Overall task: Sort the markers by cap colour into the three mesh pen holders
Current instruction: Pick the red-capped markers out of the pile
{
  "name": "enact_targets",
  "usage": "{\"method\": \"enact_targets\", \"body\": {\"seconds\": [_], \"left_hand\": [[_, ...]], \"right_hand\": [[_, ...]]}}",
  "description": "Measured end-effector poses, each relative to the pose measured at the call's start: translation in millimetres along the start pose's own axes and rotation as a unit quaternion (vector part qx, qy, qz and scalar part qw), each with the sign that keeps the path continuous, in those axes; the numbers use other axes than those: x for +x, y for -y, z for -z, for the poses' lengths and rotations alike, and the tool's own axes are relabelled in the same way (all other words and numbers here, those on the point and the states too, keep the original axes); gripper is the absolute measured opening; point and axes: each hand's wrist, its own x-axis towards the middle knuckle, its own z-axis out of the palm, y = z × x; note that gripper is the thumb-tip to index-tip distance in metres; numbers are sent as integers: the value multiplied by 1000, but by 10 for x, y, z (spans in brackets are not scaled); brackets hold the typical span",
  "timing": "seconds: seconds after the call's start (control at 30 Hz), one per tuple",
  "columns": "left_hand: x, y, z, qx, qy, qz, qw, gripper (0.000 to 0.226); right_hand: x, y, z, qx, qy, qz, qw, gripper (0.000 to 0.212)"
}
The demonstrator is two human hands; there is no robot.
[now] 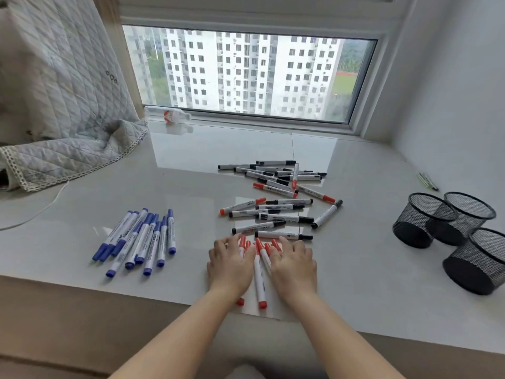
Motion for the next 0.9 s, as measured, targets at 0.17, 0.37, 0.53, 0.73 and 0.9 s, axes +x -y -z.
{"method": "enact_targets", "body": {"seconds": [0.17, 0.37, 0.53, 0.73, 0.9], "left_hand": [[478, -92, 257, -33, -57, 11, 998, 38], [1146, -46, 327, 90, -42, 13, 995, 33], [1425, 148, 191, 162, -13, 28, 986, 33], [1637, 311, 153, 164, -16, 4, 986, 27], [1772, 294, 114, 145, -37, -6, 989, 28]], "right_hand": [[262, -125, 240, 55, -51, 33, 997, 34], [863, -383, 609, 12, -73, 33, 997, 25], [1477, -548, 737, -13, -79, 7, 997, 24], [2057, -604, 601, -41, -67, 7, 997, 26], [2404, -564, 427, -85, -26, 14, 996, 30]]}}
